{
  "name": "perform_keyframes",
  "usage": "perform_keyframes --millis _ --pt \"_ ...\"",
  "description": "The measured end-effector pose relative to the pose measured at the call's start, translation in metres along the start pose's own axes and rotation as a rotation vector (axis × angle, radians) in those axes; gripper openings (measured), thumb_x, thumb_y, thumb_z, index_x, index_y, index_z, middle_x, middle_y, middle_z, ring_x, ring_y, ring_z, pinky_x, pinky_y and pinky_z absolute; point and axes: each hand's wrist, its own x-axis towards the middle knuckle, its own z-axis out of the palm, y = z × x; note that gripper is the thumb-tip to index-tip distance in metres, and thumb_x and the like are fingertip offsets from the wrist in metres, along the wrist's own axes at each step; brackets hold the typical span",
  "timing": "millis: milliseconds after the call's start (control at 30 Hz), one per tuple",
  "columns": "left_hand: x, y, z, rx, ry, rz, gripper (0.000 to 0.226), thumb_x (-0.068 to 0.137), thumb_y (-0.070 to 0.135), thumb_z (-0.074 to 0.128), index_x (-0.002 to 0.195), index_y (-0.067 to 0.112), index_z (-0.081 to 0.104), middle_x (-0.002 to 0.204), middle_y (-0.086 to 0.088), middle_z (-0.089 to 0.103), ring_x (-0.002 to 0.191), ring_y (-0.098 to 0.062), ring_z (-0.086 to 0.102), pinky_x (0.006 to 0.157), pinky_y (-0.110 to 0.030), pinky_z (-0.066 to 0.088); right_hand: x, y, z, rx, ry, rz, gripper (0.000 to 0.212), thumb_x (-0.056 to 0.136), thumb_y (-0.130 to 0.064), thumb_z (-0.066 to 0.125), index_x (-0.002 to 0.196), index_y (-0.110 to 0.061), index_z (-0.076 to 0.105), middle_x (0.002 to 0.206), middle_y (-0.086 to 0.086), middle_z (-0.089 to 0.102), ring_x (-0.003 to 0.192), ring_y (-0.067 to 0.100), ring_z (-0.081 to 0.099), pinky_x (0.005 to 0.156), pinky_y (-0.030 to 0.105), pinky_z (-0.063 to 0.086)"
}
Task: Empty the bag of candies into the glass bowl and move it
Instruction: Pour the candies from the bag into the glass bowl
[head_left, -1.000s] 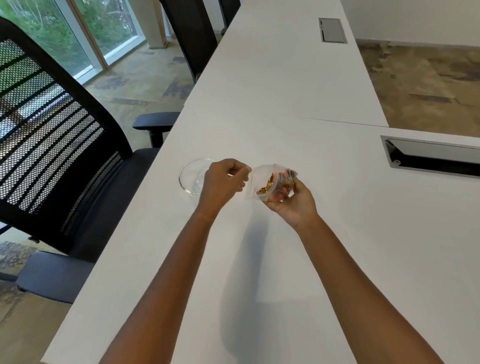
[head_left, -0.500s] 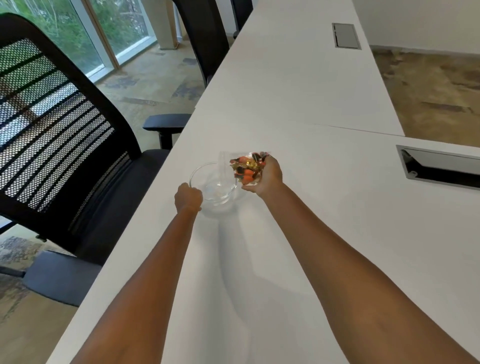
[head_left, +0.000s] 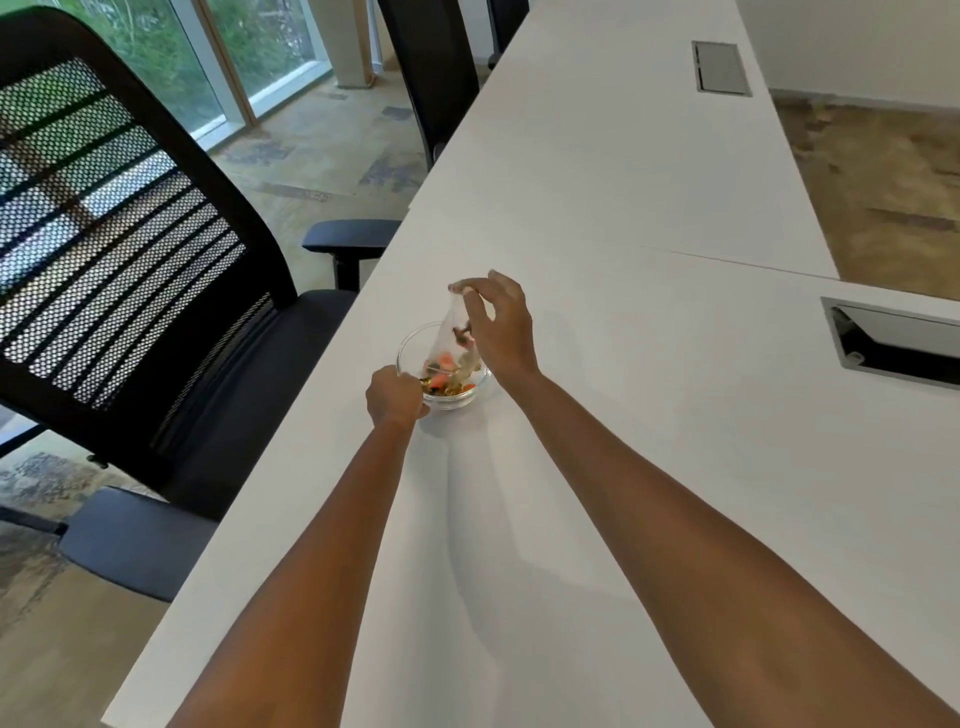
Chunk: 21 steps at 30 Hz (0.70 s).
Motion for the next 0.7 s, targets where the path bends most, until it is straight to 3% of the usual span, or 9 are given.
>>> perform_keyframes --millis 67,100,133,400,500,567,633,700 --pt "0.000 -0.001 0.001 0.018 0.005 0.008 0.028 0.091 0.004 0.038 0.110 -0.006 0.056 0.116 -0.024 0.062 0.084 -0.041 0.066 0.077 -0.040 0.057 -0.001 -0.003 0.001 -0.041 0.003 -0.089 0.027 0.094 -0.010 0.043 0.102 -0.007 0.069 0.139 0.013 0.044 0.138 0.020 0.030 0.094 0.016 0.048" --pt "0.000 -0.001 0.001 0.022 0.007 0.010 0.028 0.092 0.005 0.038 0.111 -0.005 0.057 0.116 -0.024 0.062 0.084 -0.040 0.066 0.081 -0.041 0.057 -0.002 -0.004 0.000 -0.073 -0.004 -0.120 0.027 0.095 -0.011 0.044 0.103 -0.008 0.069 0.140 0.013 0.044 0.139 0.020 0.030 0.103 0.029 0.043" --pt "0.000 -0.001 0.001 0.023 0.009 0.012 0.028 0.092 0.005 0.038 0.111 -0.005 0.057 0.116 -0.024 0.062 0.085 -0.039 0.066 0.083 -0.042 0.057 -0.003 -0.004 0.000 -0.098 -0.019 -0.138 0.027 0.095 -0.012 0.044 0.104 -0.009 0.069 0.140 0.013 0.044 0.139 0.021 0.030 0.107 0.034 0.038" --pt "0.003 -0.004 0.001 0.043 0.004 0.026 0.031 0.095 0.009 0.038 0.116 -0.005 0.054 0.121 -0.023 0.060 0.103 -0.040 0.062 0.092 -0.047 0.053 -0.008 -0.007 -0.005 -0.109 0.029 -0.202 0.026 0.095 -0.015 0.046 0.107 -0.012 0.069 0.141 0.012 0.044 0.139 0.020 0.029 0.101 0.019 0.027" --pt "0.002 -0.006 0.002 0.039 -0.001 0.038 0.034 0.095 0.011 0.036 0.118 -0.007 0.053 0.126 -0.026 0.057 0.114 -0.041 0.055 0.100 -0.047 0.047 -0.010 -0.007 -0.009 0.017 0.146 -0.081 0.027 0.095 -0.014 0.045 0.110 -0.012 0.068 0.138 0.007 0.050 0.137 0.015 0.032 0.105 0.023 0.030" --pt "-0.005 -0.007 0.003 0.076 0.040 0.073 0.038 0.096 0.014 0.035 0.128 -0.006 0.045 0.136 -0.025 0.049 0.125 -0.038 0.046 0.106 -0.041 0.038 -0.012 -0.009 -0.015 0.196 0.274 0.093 0.029 0.095 -0.013 0.044 0.113 -0.012 0.067 0.131 0.003 0.057 0.128 0.014 0.041 0.105 0.025 0.032" --pt "-0.017 -0.009 0.006 0.053 0.137 0.186 0.043 0.097 0.015 0.035 0.137 -0.001 0.036 0.141 -0.022 0.043 0.131 -0.034 0.040 0.107 -0.037 0.033 -0.014 -0.009 -0.026 0.458 0.364 0.306 0.030 0.093 -0.014 0.045 0.116 -0.012 0.065 0.122 -0.003 0.060 0.109 0.012 0.049 0.105 0.033 0.035" --pt "-0.033 -0.013 0.009 -0.068 0.222 0.378 0.043 0.095 0.013 0.039 0.137 0.004 0.037 0.138 -0.019 0.044 0.129 -0.029 0.042 0.104 -0.031 0.034 -0.019 -0.003 -0.043 0.683 0.366 0.551 0.032 0.091 -0.022 0.050 0.121 -0.020 0.061 0.132 -0.003 0.053 0.118 0.014 0.045 0.112 0.050 0.029"
